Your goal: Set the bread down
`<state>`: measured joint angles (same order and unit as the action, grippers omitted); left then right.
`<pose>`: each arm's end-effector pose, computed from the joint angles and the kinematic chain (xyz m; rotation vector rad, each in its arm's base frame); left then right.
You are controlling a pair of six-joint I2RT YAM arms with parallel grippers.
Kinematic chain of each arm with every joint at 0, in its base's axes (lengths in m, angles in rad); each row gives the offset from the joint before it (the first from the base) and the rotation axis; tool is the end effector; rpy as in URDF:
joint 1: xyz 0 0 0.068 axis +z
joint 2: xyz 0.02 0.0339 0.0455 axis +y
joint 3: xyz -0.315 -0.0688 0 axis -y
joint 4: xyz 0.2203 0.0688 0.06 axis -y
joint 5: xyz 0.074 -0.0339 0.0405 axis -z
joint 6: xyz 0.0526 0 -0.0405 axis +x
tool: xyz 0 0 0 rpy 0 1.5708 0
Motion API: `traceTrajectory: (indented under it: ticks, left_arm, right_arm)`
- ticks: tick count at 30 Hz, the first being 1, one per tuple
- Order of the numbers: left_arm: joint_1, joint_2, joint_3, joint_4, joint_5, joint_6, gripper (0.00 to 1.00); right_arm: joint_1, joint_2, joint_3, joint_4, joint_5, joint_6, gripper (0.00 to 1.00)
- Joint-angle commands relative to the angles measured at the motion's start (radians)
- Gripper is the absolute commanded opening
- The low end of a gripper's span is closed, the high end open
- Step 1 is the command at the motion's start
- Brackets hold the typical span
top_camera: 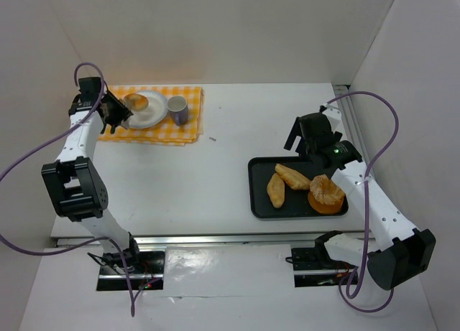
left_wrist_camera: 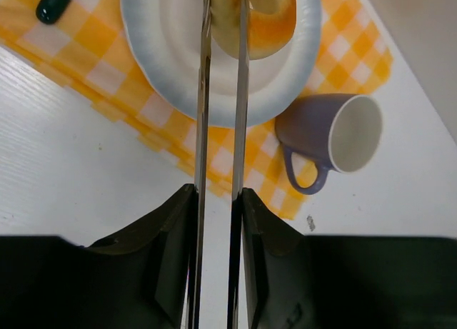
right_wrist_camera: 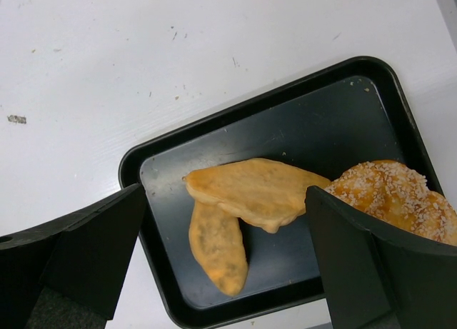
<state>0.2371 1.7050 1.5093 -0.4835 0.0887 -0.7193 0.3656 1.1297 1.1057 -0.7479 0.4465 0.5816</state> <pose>0.3785 0.0867 0.3623 -1.0023 2.0385 -0.3570 0.1895 0.0482 0.3683 0.4551 2.2048 -0.0213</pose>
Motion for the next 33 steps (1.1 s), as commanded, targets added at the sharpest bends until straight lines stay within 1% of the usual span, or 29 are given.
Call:
traceTrajectory:
  ticks: [1, 2, 3, 6, 9, 12, 13, 14, 17, 19, 22, 23, 25, 26, 28, 29, 30, 32, 33]
  left_arm:
    - [-0.005, 0.002, -0.004, 0.071, 0.031, -0.023, 0.43]
    - [-0.005, 0.016, -0.004, 0.071, 0.02, -0.023, 0.59]
    - [-0.005, 0.031, -0.004, 0.071, 0.02, -0.008, 0.63]
    - [-0.005, 0.05, 0.026, 0.071, 0.011, 0.004, 0.64]
    - [-0.005, 0.033, 0.048, 0.057, 0.011, 0.024, 0.65]
    - [-0.005, -0.028, 0.057, 0.029, -0.02, 0.035, 0.65]
    - [-0.021, -0.056, 0.057, 0.029, -0.064, 0.044, 0.65]
    - [-0.021, -0.115, 0.057, 0.029, -0.087, 0.056, 0.65]
    - [-0.07, -0.21, 0.08, 0.019, -0.159, 0.101, 0.65]
    - [-0.102, -0.243, 0.106, -0.015, -0.168, 0.129, 0.65]
    - [-0.221, -0.283, 0.118, -0.055, -0.115, 0.175, 0.64]
    - [-0.316, -0.283, 0.109, -0.076, -0.077, 0.184, 0.62]
    - [-0.431, -0.32, 0.051, -0.076, -0.066, 0.184, 0.62]
    - [-0.552, -0.32, 0.023, -0.076, -0.075, 0.184, 0.62]
    - [-0.654, -0.334, -0.059, -0.086, -0.052, 0.137, 0.62]
    - [-0.694, -0.334, -0.09, -0.07, -0.028, 0.111, 0.62]
    - [-0.767, -0.334, -0.156, -0.044, 0.029, 0.06, 0.62]
    - [-0.829, -0.321, -0.216, 0.057, 0.075, 0.005, 0.62]
    - [-0.881, -0.312, -0.237, 0.092, 0.107, -0.017, 0.62]
  right_arm:
    - [-0.005, -0.015, 0.013, 0.012, 0.0, -0.011, 1.0]
    - [-0.005, -0.005, 0.022, 0.012, 0.0, -0.011, 1.0]
    - [-0.005, -0.005, 0.022, 0.012, 0.0, -0.011, 1.0]
    - [-0.005, -0.005, 0.022, 0.012, 0.0, -0.002, 1.0]
    - [-0.005, -0.005, 0.022, 0.012, 0.0, -0.002, 1.0]
    - [-0.005, -0.005, 0.022, 0.012, -0.009, 0.007, 1.0]
    - [-0.005, -0.005, 0.022, 0.012, -0.009, 0.007, 1.0]
    - [-0.005, -0.005, 0.022, 0.012, -0.009, 0.007, 1.0]
    - [-0.005, -0.005, 0.022, 0.012, -0.009, 0.007, 1.0]
    - [-0.005, -0.005, 0.022, 0.012, -0.009, 0.007, 1.0]
    - [-0.005, -0.014, 0.022, 0.012, -0.009, 0.007, 1.0]
    - [-0.005, -0.015, 0.022, 0.012, 0.003, 0.007, 1.0]
    - [-0.005, -0.015, 0.046, -0.01, 0.014, 0.007, 1.0]
    - [-0.005, -0.024, 0.055, -0.019, 0.026, 0.007, 1.0]
    - [-0.014, -0.033, 0.071, -0.033, 0.038, -0.002, 1.0]
    - [-0.014, -0.033, 0.086, -0.042, 0.052, -0.002, 1.0]
    - [-0.014, -0.047, 0.086, -0.042, 0.061, -0.002, 1.0]
    - [-0.014, -0.071, 0.109, -0.062, 0.075, -0.002, 1.0]
    - [-0.023, -0.085, 0.127, -0.062, 0.087, -0.002, 1.0]
